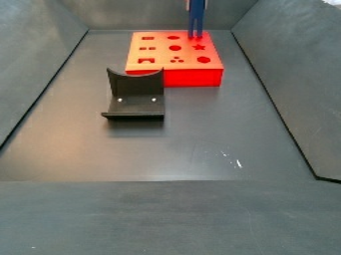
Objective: Insert the square-circle object.
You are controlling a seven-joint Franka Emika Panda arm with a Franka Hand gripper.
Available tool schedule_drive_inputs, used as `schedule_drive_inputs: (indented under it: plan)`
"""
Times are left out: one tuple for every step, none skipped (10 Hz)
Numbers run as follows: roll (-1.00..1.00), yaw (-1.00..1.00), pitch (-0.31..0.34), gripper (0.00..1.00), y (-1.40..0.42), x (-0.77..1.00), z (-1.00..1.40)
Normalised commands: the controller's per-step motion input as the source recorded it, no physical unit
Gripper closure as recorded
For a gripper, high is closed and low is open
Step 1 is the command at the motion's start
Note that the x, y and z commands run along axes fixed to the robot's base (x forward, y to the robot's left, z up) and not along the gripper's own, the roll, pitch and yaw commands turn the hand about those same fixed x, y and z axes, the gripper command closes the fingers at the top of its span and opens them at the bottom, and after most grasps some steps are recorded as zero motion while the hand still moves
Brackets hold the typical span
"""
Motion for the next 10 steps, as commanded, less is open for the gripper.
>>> schedule_drive_inputs:
  plan:
    - [-0.04, 0.09, -0.119, 1.0, -0.04, -0.03, -0.24]
    - [-0.02, 0.02, -0.093, 1.0, -0.06, -0.18, -0.17]
    - [-0.03, 0.0, -0.093, 1.0, 0.0, -0.35, -0.15]
    - [-0.04, -0.06, -0.111, 1.0, 0.0, -0.16, -0.17]
    - [0.0, -0.15, -0.081, 1.0, 0.0, 0.0, -0.13]
    - [0.0, -0.17, -0.077, 1.0, 0.0, 0.0, -0.19]
    - [0.0, -0.18, -0.067, 1.0, 0.0, 0.09, -0.41]
    - [0.08, -0.13, -0.073, 1.0, 0.0, 0.17, -0.69]
    - [0.21, -0.14, -0.02, 1.0, 0.0, 0.14, -0.85]
    - [0.23, -0.12, 0.0, 1.0, 0.0, 0.14, -0.92]
